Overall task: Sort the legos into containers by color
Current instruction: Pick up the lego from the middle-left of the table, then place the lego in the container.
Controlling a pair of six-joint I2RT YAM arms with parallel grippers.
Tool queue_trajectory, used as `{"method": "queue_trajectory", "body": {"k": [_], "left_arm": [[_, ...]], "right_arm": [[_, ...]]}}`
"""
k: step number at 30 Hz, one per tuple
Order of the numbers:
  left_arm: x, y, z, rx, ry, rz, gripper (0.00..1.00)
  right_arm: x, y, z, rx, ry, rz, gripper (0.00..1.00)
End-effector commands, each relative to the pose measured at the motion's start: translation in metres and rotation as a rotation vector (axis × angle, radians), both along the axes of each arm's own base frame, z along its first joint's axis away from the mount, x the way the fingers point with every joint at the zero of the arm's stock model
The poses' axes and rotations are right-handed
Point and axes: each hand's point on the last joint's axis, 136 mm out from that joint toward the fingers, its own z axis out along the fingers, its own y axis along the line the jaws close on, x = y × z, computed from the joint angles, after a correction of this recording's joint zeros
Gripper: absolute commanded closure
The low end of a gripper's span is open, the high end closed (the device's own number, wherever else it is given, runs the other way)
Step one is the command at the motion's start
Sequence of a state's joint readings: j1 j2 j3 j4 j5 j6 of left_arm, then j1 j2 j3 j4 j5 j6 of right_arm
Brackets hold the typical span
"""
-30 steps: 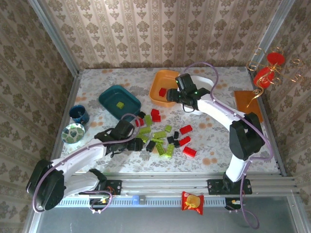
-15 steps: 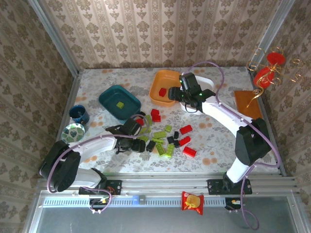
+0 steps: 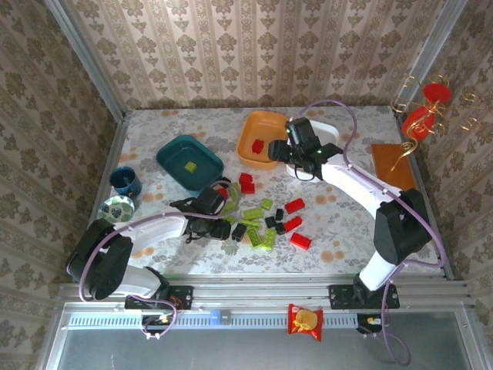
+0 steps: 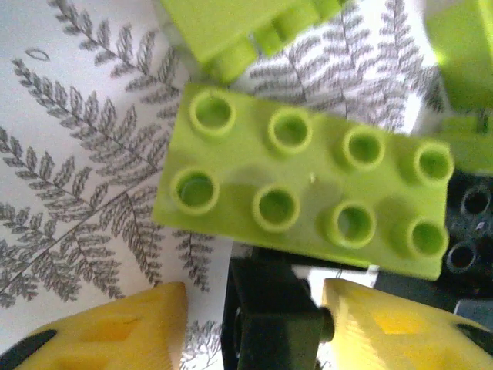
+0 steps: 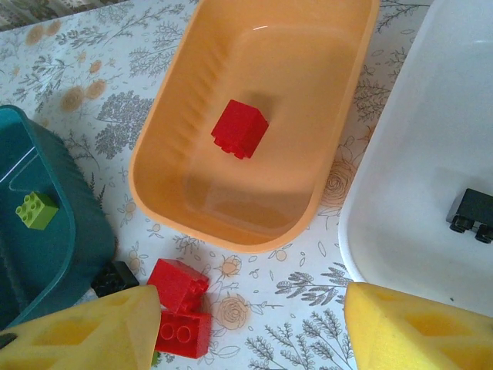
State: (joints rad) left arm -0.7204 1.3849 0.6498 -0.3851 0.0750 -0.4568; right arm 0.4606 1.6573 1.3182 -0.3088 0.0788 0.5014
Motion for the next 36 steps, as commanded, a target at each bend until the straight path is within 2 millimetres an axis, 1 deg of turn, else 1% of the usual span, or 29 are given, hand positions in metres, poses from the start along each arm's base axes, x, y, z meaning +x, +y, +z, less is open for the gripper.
{"method": "queue_trajectory", "body": {"k": [1, 3, 6, 7, 9, 13, 15, 16, 18, 19, 21, 22, 23, 26, 28, 29, 30, 32, 33, 36], "left_arm": [[0.008, -0.006, 0.001, -0.009, -0.039, -0.020, 0.61], [0.007, -0.006, 0.003, -0.013, -0.043, -0.022, 0.68], [0.005, -0.004, 0.007, -0.012, -0.044, -0.015, 0.74], [0.004, -0.002, 0.011, -0.015, -0.046, -0.010, 0.76], [0.002, 0.001, 0.021, -0.025, -0.059, 0.005, 0.78], [0.003, 0.001, 0.061, -0.095, -0.121, 0.037, 0.77], [0.009, -0.005, 0.083, -0.132, -0.161, 0.038, 0.77], [0.016, -0.011, 0.096, -0.158, -0.188, 0.035, 0.77], [0.033, -0.029, 0.118, -0.221, -0.248, 0.020, 0.76], [0.045, -0.042, 0.129, -0.256, -0.279, 0.010, 0.76], [0.068, -0.070, 0.141, -0.303, -0.305, -0.017, 0.76], [0.082, -0.087, 0.148, -0.336, -0.320, -0.035, 0.77], [0.096, -0.104, 0.151, -0.364, -0.331, -0.049, 0.77], [0.135, -0.152, 0.162, -0.449, -0.371, -0.095, 0.77], [0.156, -0.180, 0.167, -0.491, -0.386, -0.127, 0.77], [0.165, -0.195, 0.165, -0.506, -0.386, -0.146, 0.77], [0.171, -0.207, 0.167, -0.520, -0.394, -0.161, 0.77], [0.185, -0.232, 0.163, -0.548, -0.388, -0.187, 0.77], [0.189, -0.241, 0.163, -0.565, -0.386, -0.194, 0.76], [0.201, -0.270, 0.152, -0.619, -0.342, -0.215, 0.76]], "right_arm": [[0.000, -0.007, 0.015, 0.011, -0.042, -0.028, 0.34], [-0.001, -0.008, 0.014, 0.008, -0.040, -0.031, 0.34], [-0.002, -0.010, 0.013, 0.005, -0.041, -0.035, 0.34], [-0.003, -0.011, 0.013, 0.006, -0.042, -0.037, 0.34], [-0.004, -0.013, 0.013, 0.008, -0.044, -0.040, 0.34], [-0.010, -0.020, 0.014, 0.011, -0.050, -0.052, 0.34], [-0.016, -0.028, 0.012, 0.013, -0.050, -0.070, 0.34], [-0.020, -0.034, 0.011, 0.011, -0.050, -0.086, 0.34], [-0.028, -0.049, 0.007, -0.001, -0.048, -0.130, 0.34], [-0.033, -0.057, 0.005, -0.004, -0.048, -0.155, 0.34], [-0.042, -0.074, -0.001, -0.014, -0.041, -0.201, 0.34], [-0.048, -0.083, 0.006, -0.009, -0.057, -0.227, 0.34], [-0.054, -0.091, 0.004, -0.018, -0.055, -0.250, 0.34], [-0.071, -0.112, 0.007, -0.044, -0.069, -0.299, 0.34], [-0.082, -0.122, 0.010, -0.057, -0.080, -0.318, 0.34], [-0.087, -0.126, 0.011, -0.063, -0.083, -0.323, 0.34], [-0.091, -0.128, 0.012, -0.067, -0.085, -0.327, 0.34], [-0.099, -0.135, 0.013, -0.079, -0.090, -0.341, 0.34], [-0.102, -0.137, 0.014, -0.081, -0.093, -0.344, 0.34], [-0.107, -0.140, 0.018, -0.083, -0.105, -0.347, 0.34]]}}
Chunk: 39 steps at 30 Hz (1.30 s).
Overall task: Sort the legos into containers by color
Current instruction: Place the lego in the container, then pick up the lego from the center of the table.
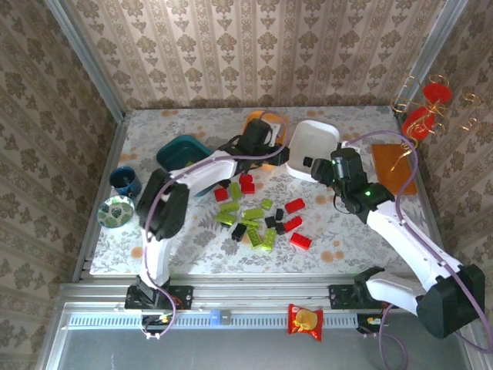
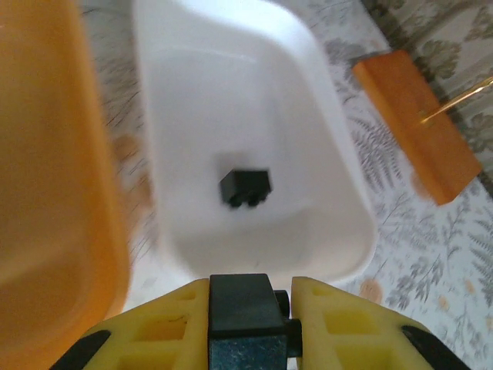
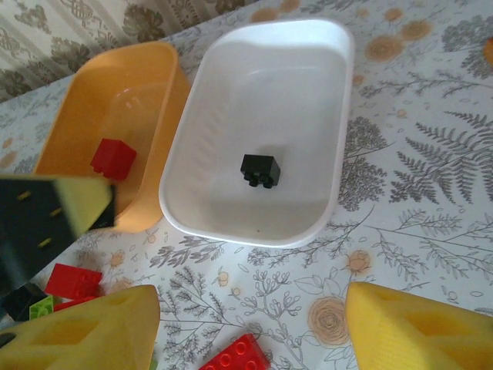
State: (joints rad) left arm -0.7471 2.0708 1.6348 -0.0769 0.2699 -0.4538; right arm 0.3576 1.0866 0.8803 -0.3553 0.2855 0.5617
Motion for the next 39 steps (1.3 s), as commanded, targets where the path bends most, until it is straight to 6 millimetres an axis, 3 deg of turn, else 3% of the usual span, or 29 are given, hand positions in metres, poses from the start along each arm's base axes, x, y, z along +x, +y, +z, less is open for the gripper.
{"method": "queue_trajectory", "body": {"k": [1, 4, 6, 10, 14, 19, 23, 25, 30, 34, 39], "left_arm": [[0.002, -0.040, 0.013, -0.099, 0.006, -0.095, 0.76], [0.009, -0.064, 0.005, -0.103, 0.030, -0.127, 0.74], [0.015, -0.074, -0.002, -0.094, 0.050, -0.130, 0.68], [0.030, -0.076, 0.002, -0.136, 0.071, -0.105, 0.44], [0.039, -0.065, 0.026, -0.179, 0.053, -0.076, 0.34], [0.040, -0.019, 0.070, -0.267, 0.012, 0.002, 0.24], [0.019, 0.031, 0.084, -0.295, -0.021, 0.080, 0.15], [0.004, 0.057, 0.083, -0.287, -0.032, 0.123, 0.11], [-0.046, 0.112, 0.058, -0.200, -0.033, 0.190, 0.00], [-0.085, 0.158, 0.035, -0.088, -0.061, 0.261, 0.00], [-0.122, 0.200, 0.024, -0.025, -0.110, 0.311, 0.00]], "right_arm": [[-0.011, -0.015, -0.005, -0.038, 0.020, -0.049, 0.34], [-0.013, -0.013, -0.004, -0.034, 0.015, -0.037, 0.33], [-0.013, -0.009, -0.005, -0.024, 0.017, -0.015, 0.33], [-0.015, 0.000, -0.012, 0.011, 0.032, 0.027, 0.31], [-0.018, 0.013, -0.020, 0.046, 0.063, 0.093, 0.30], [-0.025, 0.048, -0.039, 0.065, 0.147, 0.256, 0.28], [-0.034, 0.061, -0.071, 0.039, 0.268, 0.263, 0.28], [-0.037, 0.063, -0.086, 0.053, 0.307, 0.233, 0.28], [-0.036, 0.067, -0.113, 0.127, 0.354, 0.122, 0.28], [-0.028, 0.069, -0.130, 0.173, 0.384, 0.032, 0.29], [-0.019, 0.076, -0.155, 0.220, 0.444, -0.049, 0.30]]}}
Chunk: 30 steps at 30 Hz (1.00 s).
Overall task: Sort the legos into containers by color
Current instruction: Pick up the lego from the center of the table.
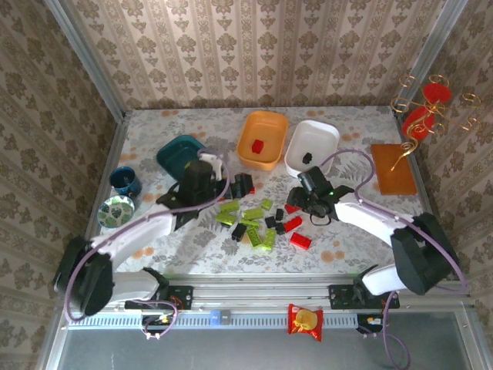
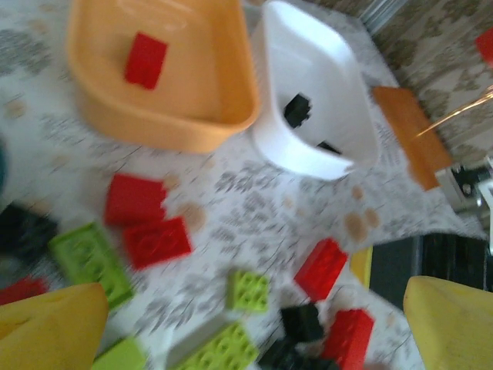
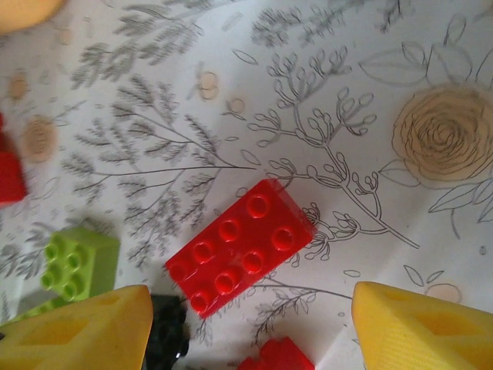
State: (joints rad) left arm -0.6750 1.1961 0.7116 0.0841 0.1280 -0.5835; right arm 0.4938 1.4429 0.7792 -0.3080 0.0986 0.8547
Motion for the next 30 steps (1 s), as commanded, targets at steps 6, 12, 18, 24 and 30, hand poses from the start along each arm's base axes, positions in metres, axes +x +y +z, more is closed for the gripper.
{"method": "queue_trajectory", "body": {"k": [6, 12, 18, 24, 30], "left_arm": [[-0.027, 0.051, 0.001, 0.083, -0.115, 0.098, 0.00], [-0.034, 0.060, 0.001, 0.077, -0.142, 0.111, 0.00], [-0.035, 0.067, 0.002, 0.100, -0.155, 0.127, 0.00], [-0.036, 0.071, -0.002, 0.113, -0.151, 0.137, 0.00], [-0.034, 0.074, -0.003, 0.123, -0.152, 0.146, 0.00]], "right_arm": [[0.016, 0.004, -0.019, 0.086, 0.035, -0.238, 0.27], [0.022, 0.009, -0.025, 0.099, 0.061, -0.284, 0.28], [0.015, 0.008, -0.041, 0.053, 0.152, -0.303, 0.35], [0.017, 0.009, -0.040, 0.033, 0.159, -0.260, 0.56], [0.042, 0.019, -0.017, 0.061, 0.045, -0.154, 0.68]]}}
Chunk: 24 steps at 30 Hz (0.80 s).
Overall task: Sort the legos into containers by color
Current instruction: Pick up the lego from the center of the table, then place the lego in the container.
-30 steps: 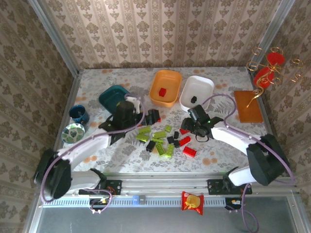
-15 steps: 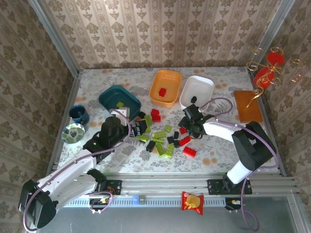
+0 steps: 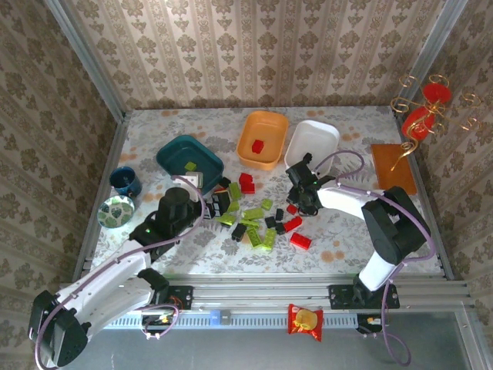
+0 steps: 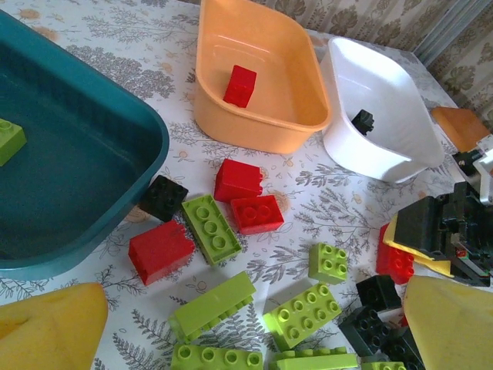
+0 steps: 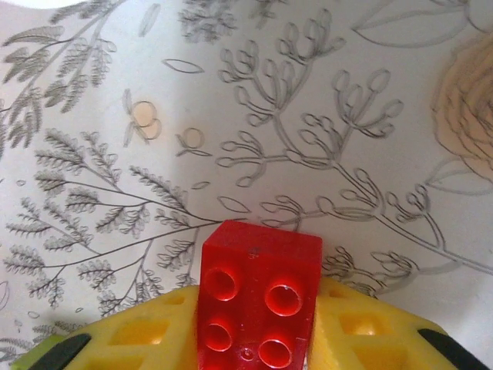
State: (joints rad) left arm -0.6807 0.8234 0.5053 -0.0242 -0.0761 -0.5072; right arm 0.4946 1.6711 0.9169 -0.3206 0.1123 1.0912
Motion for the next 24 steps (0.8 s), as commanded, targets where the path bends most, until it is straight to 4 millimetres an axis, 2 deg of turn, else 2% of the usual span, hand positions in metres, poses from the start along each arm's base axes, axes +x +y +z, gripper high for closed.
{"method": "queue_trajectory", "body": {"k": [1, 5, 10, 13, 16, 20, 24], "left_arm": [[-0.001, 0.006, -0.004, 0.039, -0.004, 0.008, 0.00], [0.000, 0.012, -0.006, 0.050, 0.004, 0.033, 0.00], [-0.001, 0.022, -0.010, 0.066, 0.015, 0.074, 0.00], [0.000, 0.027, -0.012, 0.068, 0.032, 0.098, 0.00], [-0.001, 0.030, -0.012, 0.067, 0.042, 0.105, 0.00], [-0.003, 0.031, -0.016, 0.081, 0.071, 0.101, 0.00], [-0.004, 0.035, -0.031, 0.110, 0.155, 0.104, 0.01]], "right_arm": [[0.023, 0.012, 0.021, 0.024, -0.105, 0.087, 0.70], [0.045, 0.026, 0.064, 0.041, -0.253, 0.206, 0.73], [0.080, 0.059, 0.139, 0.058, -0.449, 0.395, 0.73], [0.107, 0.076, 0.160, 0.038, -0.498, 0.449, 0.73], [0.139, 0.085, 0.162, -0.018, -0.508, 0.467, 0.72], [0.179, 0.094, 0.145, -0.064, -0.482, 0.474, 0.72], [0.209, 0.102, 0.133, -0.109, -0.461, 0.495, 0.71]]}}
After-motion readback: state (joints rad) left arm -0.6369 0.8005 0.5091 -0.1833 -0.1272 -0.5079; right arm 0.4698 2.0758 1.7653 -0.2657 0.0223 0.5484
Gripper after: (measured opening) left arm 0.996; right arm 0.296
